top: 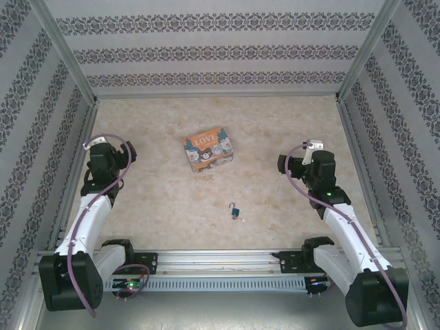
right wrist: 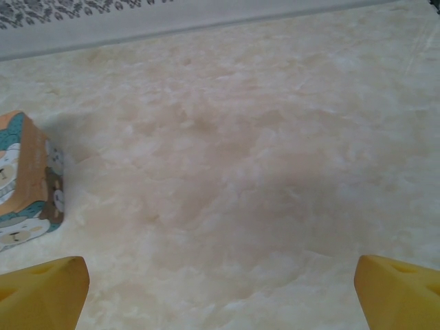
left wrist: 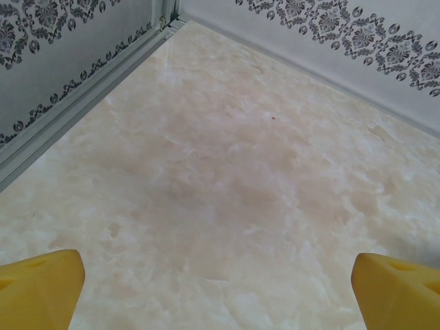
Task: Unlock a padlock with a key
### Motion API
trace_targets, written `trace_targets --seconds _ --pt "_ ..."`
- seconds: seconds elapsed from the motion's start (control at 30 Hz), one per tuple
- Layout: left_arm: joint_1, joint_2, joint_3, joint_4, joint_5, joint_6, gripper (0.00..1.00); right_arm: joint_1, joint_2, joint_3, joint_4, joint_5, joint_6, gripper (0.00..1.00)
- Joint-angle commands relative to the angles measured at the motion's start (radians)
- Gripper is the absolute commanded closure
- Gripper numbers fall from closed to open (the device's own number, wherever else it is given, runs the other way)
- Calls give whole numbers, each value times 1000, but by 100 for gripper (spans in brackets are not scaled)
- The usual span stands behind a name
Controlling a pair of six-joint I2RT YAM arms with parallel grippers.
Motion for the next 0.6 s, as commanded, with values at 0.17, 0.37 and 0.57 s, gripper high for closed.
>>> trace_targets --seconds 0.17,0.37,0.57 --pt "20 -20 -39 33 6 25 1 -69 108 -68 202 31 1 2" --pt "21 8 -101 138 18 83 1 -90 239 -113 427 46 -26 2" --pt "22 60 -125 230 27 179 1 -99 393 -159 750 49 -60 2"
